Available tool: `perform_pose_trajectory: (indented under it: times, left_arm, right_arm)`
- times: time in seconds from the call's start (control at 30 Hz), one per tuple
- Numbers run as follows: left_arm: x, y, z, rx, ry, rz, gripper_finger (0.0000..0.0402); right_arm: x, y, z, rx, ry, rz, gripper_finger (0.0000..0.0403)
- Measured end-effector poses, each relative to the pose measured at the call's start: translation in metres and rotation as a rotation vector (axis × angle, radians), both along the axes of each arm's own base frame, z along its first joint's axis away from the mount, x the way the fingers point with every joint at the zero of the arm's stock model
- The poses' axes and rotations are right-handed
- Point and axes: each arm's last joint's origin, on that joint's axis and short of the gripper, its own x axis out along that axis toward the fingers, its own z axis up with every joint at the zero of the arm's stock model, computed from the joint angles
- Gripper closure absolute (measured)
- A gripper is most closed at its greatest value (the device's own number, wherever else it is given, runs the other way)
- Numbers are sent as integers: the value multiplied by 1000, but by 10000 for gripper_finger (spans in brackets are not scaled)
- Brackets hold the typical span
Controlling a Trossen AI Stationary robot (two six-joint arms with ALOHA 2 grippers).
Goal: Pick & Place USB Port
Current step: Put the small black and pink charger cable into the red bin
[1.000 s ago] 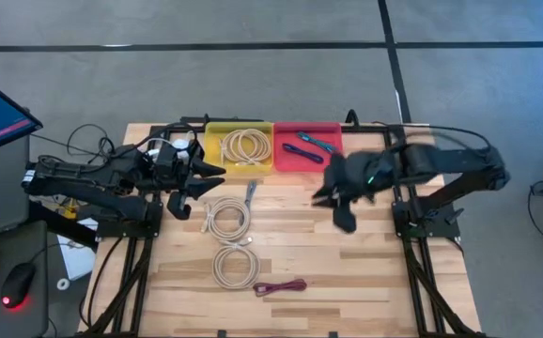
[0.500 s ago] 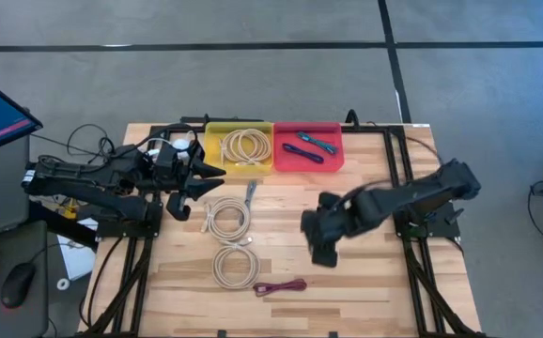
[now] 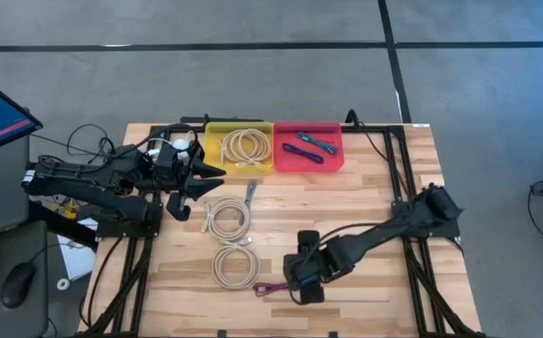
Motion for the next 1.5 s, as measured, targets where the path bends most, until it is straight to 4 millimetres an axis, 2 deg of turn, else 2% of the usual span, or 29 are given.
perform_pose_trajectory:
  times: [0.17,0.53,1.13,1.5]
  left_arm:
    - [0,0,0,-38,4,-10,300]
    - [0,0,0,-47,7,-13,300]
    - [0,0,0,-47,7,-13,300]
    - [0,0,0,-47,7,-13,300]
  right_arm:
    - [11,6,-16,29,-8,-49,183]
    - [19,13,-28,61,-21,-94,184]
    - [28,26,-84,72,128,-114,185]
    - [29,25,-85,70,130,-113,185]
